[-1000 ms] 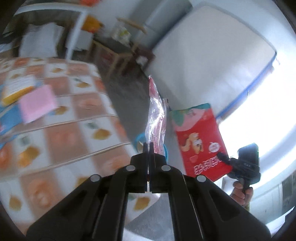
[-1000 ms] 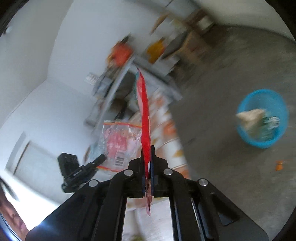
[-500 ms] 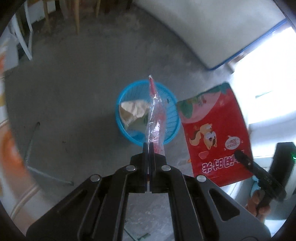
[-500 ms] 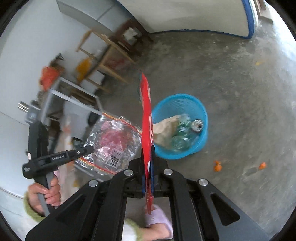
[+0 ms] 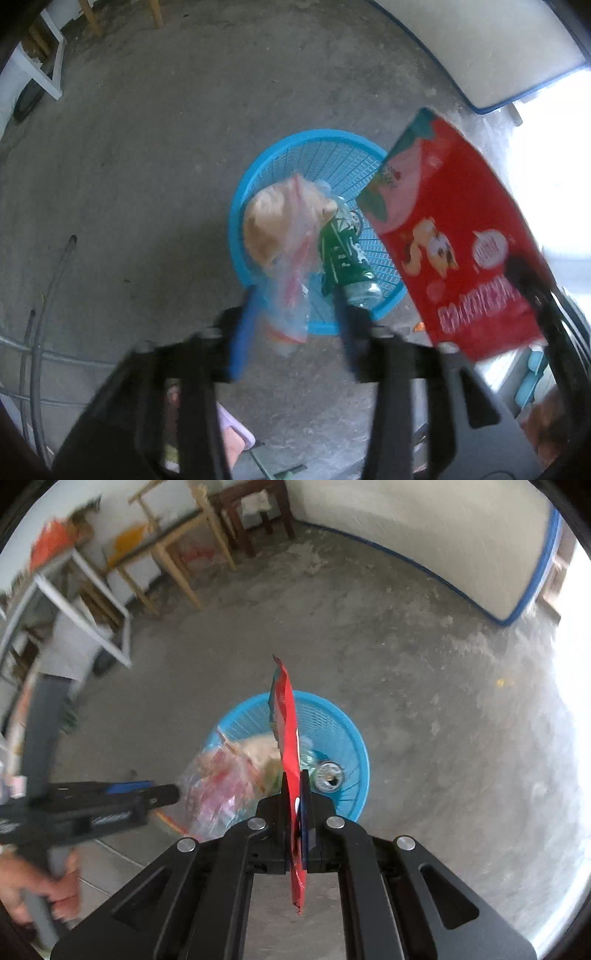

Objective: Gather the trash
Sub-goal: 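Carry the clear bag and red snack bag over the blue wastebasket with both tools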

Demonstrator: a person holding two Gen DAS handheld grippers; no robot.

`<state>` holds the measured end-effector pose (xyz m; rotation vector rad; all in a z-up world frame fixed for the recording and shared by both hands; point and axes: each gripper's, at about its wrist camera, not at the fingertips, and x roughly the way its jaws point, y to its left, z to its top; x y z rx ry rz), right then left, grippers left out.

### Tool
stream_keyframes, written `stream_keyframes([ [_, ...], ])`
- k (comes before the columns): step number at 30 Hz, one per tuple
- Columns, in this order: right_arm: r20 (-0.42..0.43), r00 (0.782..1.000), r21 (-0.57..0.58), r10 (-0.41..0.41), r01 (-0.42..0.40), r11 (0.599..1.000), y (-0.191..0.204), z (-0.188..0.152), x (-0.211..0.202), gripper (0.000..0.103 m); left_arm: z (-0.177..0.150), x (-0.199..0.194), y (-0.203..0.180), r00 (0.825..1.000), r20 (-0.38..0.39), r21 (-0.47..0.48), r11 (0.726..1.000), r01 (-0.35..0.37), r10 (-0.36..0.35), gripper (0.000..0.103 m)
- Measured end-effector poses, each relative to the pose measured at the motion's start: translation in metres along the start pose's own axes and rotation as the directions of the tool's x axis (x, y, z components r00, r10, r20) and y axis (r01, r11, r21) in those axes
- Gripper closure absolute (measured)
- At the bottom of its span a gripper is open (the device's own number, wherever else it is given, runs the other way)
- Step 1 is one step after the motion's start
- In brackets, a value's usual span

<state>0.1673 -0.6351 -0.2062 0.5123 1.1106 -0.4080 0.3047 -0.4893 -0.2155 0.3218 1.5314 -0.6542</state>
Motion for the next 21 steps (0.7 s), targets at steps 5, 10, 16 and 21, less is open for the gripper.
stream_keyframes([
  [5, -0.032, 0.993, -0.120, -0.110, 0.105, 0.987, 0.020, 0.011, 0.038, 0.099, -0.008, -0.042, 0.007, 0.994, 0.064, -0.025, 0.996, 0.089, -0.087, 0.053],
  [10, -0.105, 0.984, -0.163, -0.143, 0.125, 0.979, 0.033, 0.006, 0.076, 0.094, -0.031, -0.122, 0.014, 0.966, 0.182, 0.032, 0.983, 0.183, -0.186, 0.040],
  [16, -0.028, 0.998, -0.059, -0.050, 0.048, 0.997, 0.012, 0.010, 0.047, 0.047, -0.081, -0.217, 0.049, 0.925, 0.310, 0.091, 0.976, 0.200, -0.219, 0.030],
  [21, 0.075, 0.996, -0.009, 0.039, -0.038, 0.999, -0.007, 0.005, -0.001, 0.043, -0.150, -0.285, 0.103, 0.870, 0.436, 0.096, 0.973, 0.211, -0.231, 0.024],
])
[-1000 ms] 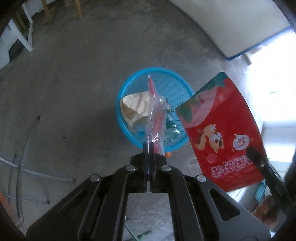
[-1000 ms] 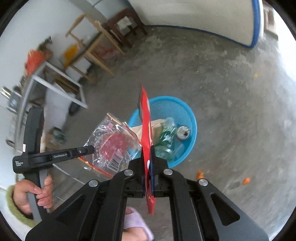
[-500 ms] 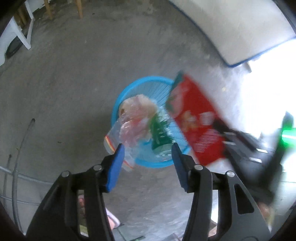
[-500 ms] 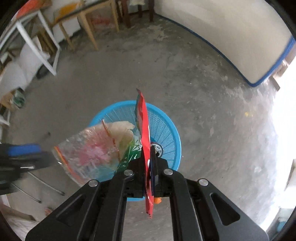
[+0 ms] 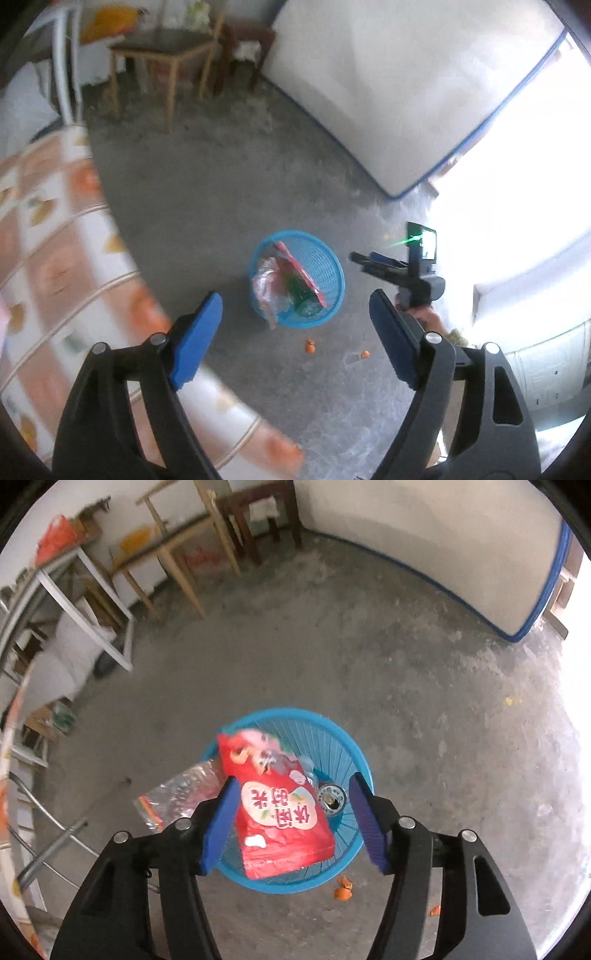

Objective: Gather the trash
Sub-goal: 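Carry the clear bag and red snack bag over the blue wastebasket with both tools, then open both tools to drop the bags into the wastebasket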

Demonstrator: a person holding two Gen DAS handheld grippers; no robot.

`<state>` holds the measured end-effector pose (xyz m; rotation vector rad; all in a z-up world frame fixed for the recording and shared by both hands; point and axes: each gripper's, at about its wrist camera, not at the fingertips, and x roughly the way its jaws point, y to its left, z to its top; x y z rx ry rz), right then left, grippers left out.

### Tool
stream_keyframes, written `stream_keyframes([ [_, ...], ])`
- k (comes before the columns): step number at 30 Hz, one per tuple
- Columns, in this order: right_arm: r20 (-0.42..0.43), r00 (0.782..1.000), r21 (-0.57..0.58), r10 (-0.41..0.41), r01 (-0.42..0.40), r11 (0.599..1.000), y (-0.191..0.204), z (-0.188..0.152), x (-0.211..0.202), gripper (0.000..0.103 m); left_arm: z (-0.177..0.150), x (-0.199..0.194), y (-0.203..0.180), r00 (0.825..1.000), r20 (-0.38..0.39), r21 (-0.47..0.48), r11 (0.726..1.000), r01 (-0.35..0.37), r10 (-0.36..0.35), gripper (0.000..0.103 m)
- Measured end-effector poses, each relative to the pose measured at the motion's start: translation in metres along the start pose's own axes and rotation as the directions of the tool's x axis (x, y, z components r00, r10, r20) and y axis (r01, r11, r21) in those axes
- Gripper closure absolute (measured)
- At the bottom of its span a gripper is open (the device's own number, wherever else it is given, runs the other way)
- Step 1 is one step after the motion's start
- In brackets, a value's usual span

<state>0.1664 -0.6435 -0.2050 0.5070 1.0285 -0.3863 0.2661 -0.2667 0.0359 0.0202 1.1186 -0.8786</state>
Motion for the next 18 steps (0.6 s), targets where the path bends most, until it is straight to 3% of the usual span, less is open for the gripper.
stream_keyframes([
  [6, 0.005, 0.996, 0.018, 0.091, -0.091, 0.996, 0.006, -0.016, -0.024, 0.043, -0.058, -0.074, 0.048, 0.993, 0.110, -0.055, 0.998, -0.027, 0.032, 0.024],
  [10, -0.093, 0.976, -0.010, 0.196, -0.198, 0.980, 0.044, -0.035, -0.006, 0.043, -0.094, -0.114, 0.082, 0.979, 0.196, -0.127, 0.992, -0.029, 0.053, 0.024],
  [14, -0.160, 0.981, -0.098, 0.108, -0.125, 0.987, 0.095, -0.049, 0.039, 0.043, -0.125, -0.149, 0.112, 0.959, 0.272, -0.200, 0.980, -0.020, 0.075, 0.024],
  [16, -0.177, 0.983, -0.110, 0.056, -0.076, 0.991, 0.113, -0.047, 0.069, 0.049, -0.137, -0.161, 0.125, 0.952, 0.294, -0.227, 0.974, -0.019, 0.088, 0.024],
  [18, -0.178, 0.982, -0.078, 0.062, -0.077, 0.994, 0.121, -0.039, 0.090, 0.053, -0.149, -0.170, 0.138, 0.947, 0.296, -0.255, 0.966, -0.049, 0.126, 0.024],
])
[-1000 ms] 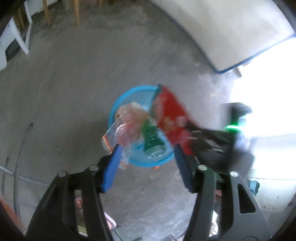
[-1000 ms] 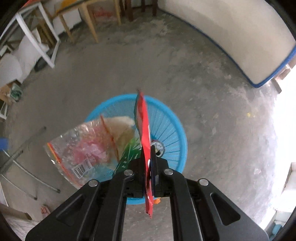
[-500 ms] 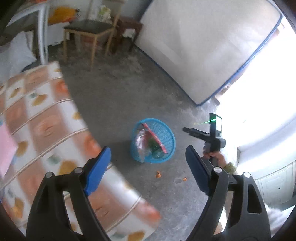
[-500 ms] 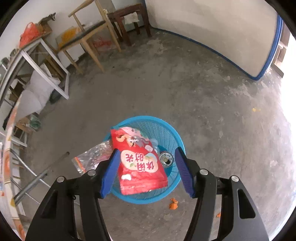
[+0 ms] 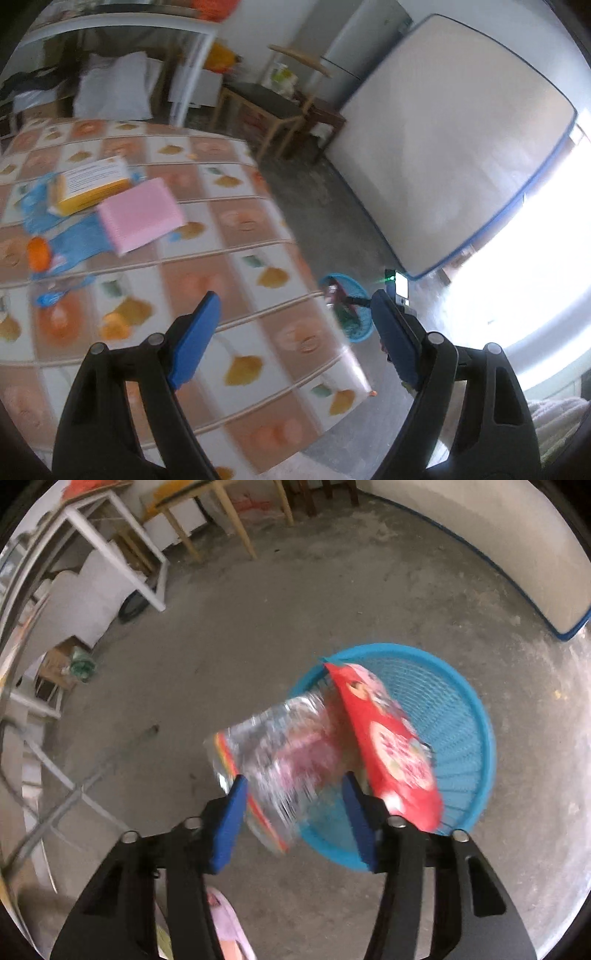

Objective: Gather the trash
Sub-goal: 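Open both tools to drop the bags into the wastebasket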

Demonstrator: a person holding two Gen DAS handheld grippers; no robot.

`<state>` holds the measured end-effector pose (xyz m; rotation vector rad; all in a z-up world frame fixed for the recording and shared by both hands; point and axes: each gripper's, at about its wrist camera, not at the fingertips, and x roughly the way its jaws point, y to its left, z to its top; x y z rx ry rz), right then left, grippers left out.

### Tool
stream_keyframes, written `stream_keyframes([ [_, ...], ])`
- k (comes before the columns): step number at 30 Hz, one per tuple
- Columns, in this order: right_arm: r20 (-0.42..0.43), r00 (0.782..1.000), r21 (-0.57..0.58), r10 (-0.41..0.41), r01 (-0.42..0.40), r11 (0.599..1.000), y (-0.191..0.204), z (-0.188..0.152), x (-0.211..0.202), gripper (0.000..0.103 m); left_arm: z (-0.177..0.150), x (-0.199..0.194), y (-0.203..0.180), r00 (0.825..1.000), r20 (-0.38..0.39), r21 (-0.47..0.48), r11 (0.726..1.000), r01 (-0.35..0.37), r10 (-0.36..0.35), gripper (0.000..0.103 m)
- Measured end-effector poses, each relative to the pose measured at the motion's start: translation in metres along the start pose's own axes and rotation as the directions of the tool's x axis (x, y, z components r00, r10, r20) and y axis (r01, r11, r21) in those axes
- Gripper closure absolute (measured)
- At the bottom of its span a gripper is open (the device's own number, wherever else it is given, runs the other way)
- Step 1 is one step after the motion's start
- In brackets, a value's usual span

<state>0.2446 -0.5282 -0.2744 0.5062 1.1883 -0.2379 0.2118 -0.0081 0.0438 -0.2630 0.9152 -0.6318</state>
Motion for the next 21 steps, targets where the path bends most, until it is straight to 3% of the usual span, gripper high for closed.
stream_keyframes([
  [3, 0.028, 0.998, 0.053, 0.062, -0.064, 0.997, 0.010, 0.022, 0.009, 0.053, -0.006, -0.014, 0.020, 0.999, 0.005, -0.019, 0.999, -0.051, 0.051, 0.024],
  [6, 0.035, 0.995, 0.022, 0.092, -0.093, 0.995, 0.034, 0.038, 0.013, 0.052, -0.009, -0.024, 0.038, 0.997, 0.015, -0.045, 0.996, -0.072, 0.073, 0.024],
  [9, 0.011, 1.000, -0.098, 0.012, -0.011, 0.995, 0.063, 0.044, 0.026, 0.050, -0.011, -0.026, 0.050, 0.997, 0.022, -0.070, 0.995, -0.073, 0.075, 0.024],
  [11, 0.007, 0.989, -0.225, -0.147, 0.145, 0.964, 0.076, 0.036, 0.041, 0.051, -0.012, -0.027, 0.056, 0.997, 0.024, -0.078, 0.994, -0.073, 0.075, 0.024],
  [12, -0.002, 0.982, -0.249, -0.187, 0.180, 0.952, 0.073, 0.029, 0.049, 0.052, -0.013, -0.027, 0.057, 0.997, 0.024, -0.081, 0.994, -0.072, 0.074, 0.024],
  [15, -0.050, 0.968, -0.197, -0.246, 0.232, 0.953, 0.044, 0.017, 0.065, 0.069, -0.015, -0.027, 0.063, 0.998, 0.025, -0.095, 0.994, -0.061, 0.064, 0.024],
  [18, -0.089, 0.956, -0.131, -0.278, 0.265, 0.955, 0.016, 0.013, 0.077, 0.081, -0.019, -0.024, 0.066, 0.999, 0.018, -0.107, 0.993, -0.049, 0.052, 0.024],
  [21, -0.114, 0.952, -0.103, -0.286, 0.275, 0.956, -0.001, 0.007, 0.084, 0.082, -0.022, -0.020, 0.067, 0.999, 0.005, -0.118, 0.992, -0.039, 0.040, 0.024],
])
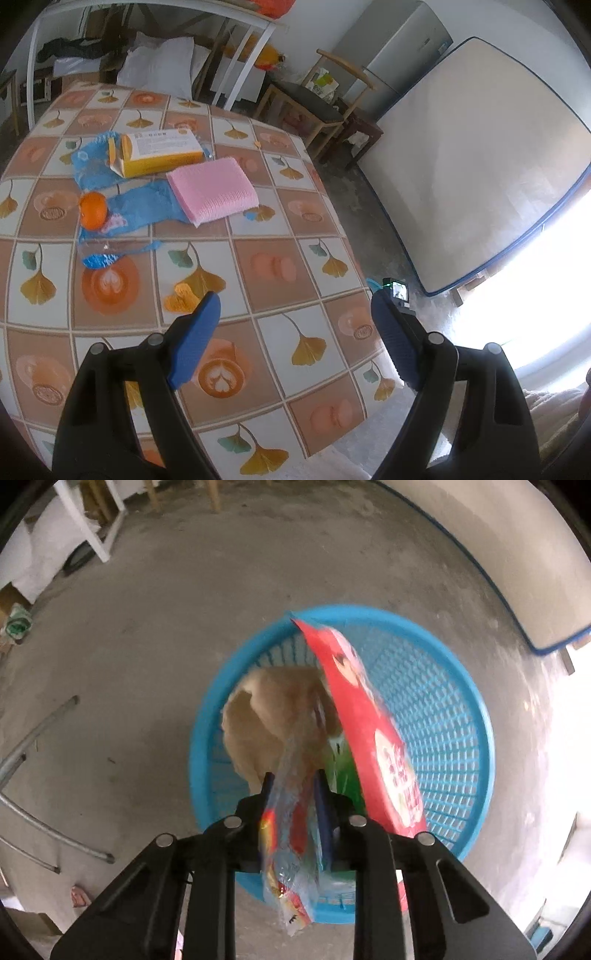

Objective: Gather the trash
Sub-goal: 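Open both tools to drop the bags into the wastebasket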

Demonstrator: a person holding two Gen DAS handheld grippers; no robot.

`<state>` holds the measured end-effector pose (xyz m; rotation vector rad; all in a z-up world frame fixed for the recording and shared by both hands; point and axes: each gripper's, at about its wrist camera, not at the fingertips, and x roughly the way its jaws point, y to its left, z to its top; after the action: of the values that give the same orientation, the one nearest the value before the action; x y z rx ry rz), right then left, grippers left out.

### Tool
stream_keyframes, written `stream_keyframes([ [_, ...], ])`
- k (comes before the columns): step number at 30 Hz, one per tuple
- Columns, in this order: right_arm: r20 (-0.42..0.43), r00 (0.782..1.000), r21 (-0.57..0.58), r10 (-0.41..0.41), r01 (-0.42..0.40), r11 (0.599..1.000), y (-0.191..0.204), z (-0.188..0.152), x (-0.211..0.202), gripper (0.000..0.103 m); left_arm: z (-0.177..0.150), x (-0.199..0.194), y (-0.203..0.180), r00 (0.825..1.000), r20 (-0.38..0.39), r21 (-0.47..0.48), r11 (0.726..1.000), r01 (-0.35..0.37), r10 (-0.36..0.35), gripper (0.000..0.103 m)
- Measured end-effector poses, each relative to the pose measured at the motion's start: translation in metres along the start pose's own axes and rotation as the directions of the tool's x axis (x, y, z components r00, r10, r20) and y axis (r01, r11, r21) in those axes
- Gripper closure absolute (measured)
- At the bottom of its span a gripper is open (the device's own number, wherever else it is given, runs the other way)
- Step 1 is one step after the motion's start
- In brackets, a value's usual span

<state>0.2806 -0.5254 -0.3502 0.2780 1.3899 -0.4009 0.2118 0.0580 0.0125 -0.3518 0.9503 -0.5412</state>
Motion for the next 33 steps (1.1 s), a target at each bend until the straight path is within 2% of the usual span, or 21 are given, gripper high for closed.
stream_keyframes([
  [3, -0.049, 0.997, 0.016, 0.058, -0.058, 0.998, -0.003, -0.004, 0.014, 0.082, -0.003, 0.000, 0.000, 1.000, -0.004, -0.014, 1.000, 0.011, -0.011, 0.024],
  [6, -0.104, 0.992, -0.034, 0.068, -0.072, 0.997, 0.008, -0.001, 0.023, 0.082, -0.006, -0.001, 0.000, 1.000, -0.006, -0.017, 1.000, 0.009, -0.009, 0.023],
  [8, -0.110, 0.992, -0.055, 0.065, -0.072, 0.996, 0.012, 0.001, 0.019, 0.081, -0.008, -0.001, -0.001, 1.000, -0.009, -0.020, 1.000, 0.006, -0.006, 0.023],
  [10, -0.082, 0.988, -0.040, 0.133, -0.137, 0.990, 0.008, 0.004, 0.004, 0.076, -0.009, -0.002, -0.001, 1.000, -0.011, -0.023, 1.000, 0.006, -0.007, 0.023],
  [12, -0.026, 0.979, 0.007, 0.204, -0.203, 0.979, -0.004, 0.009, -0.018, 0.052, -0.009, -0.002, -0.001, 1.000, -0.007, -0.020, 1.000, 0.006, -0.006, 0.023],
  [13, 0.003, 0.976, 0.015, 0.217, -0.217, 0.976, -0.008, 0.010, -0.028, 0.048, -0.009, -0.001, 0.000, 1.000, -0.009, -0.021, 1.000, 0.005, -0.005, 0.023],
  [17, 0.125, 0.956, 0.038, 0.267, -0.274, 0.961, -0.033, 0.015, -0.074, 0.044, -0.010, -0.001, 0.000, 1.000, -0.006, -0.021, 1.000, 0.006, -0.006, 0.023],
  [20, 0.210, 0.932, 0.090, 0.296, -0.320, 0.943, -0.058, 0.009, -0.102, 0.043, -0.010, -0.001, 0.001, 1.000, -0.005, -0.024, 1.000, 0.005, -0.005, 0.023],
  [21, 0.226, 0.930, 0.112, 0.289, -0.319, 0.941, -0.068, 0.010, -0.106, 0.043, -0.010, -0.001, 0.001, 1.000, -0.003, -0.026, 1.000, 0.006, -0.006, 0.023],
  [24, 0.217, 0.951, 0.176, 0.222, -0.262, 0.949, -0.087, 0.008, -0.098, 0.043, -0.009, -0.002, 0.004, 1.000, -0.001, -0.034, 0.999, 0.006, -0.006, 0.023],
  [26, 0.166, 0.965, 0.189, 0.202, -0.232, 0.954, -0.090, 0.004, -0.082, 0.044, -0.010, -0.003, 0.005, 1.000, 0.004, -0.038, 0.999, 0.006, -0.005, 0.023],
  [28, 0.111, 0.979, 0.180, 0.172, -0.190, 0.965, -0.086, -0.001, -0.067, 0.051, -0.010, -0.005, 0.006, 1.000, 0.010, -0.039, 0.999, 0.003, -0.003, 0.023],
  [30, 0.068, 0.992, 0.160, 0.106, -0.116, 0.980, -0.077, -0.006, -0.048, 0.056, -0.012, -0.008, 0.007, 1.000, 0.016, -0.038, 0.999, -0.007, 0.008, 0.023],
  [31, 0.046, 0.996, 0.156, 0.072, -0.078, 0.985, -0.077, -0.009, -0.040, 0.057, -0.012, -0.011, 0.008, 1.000, 0.022, -0.037, 0.999, -0.017, 0.018, 0.023],
  [33, 0.025, 0.997, 0.190, 0.070, -0.073, 0.979, -0.082, -0.015, -0.032, 0.057, -0.014, -0.016, 0.011, 0.999, 0.033, -0.040, 0.999, -0.028, 0.029, 0.023],
])
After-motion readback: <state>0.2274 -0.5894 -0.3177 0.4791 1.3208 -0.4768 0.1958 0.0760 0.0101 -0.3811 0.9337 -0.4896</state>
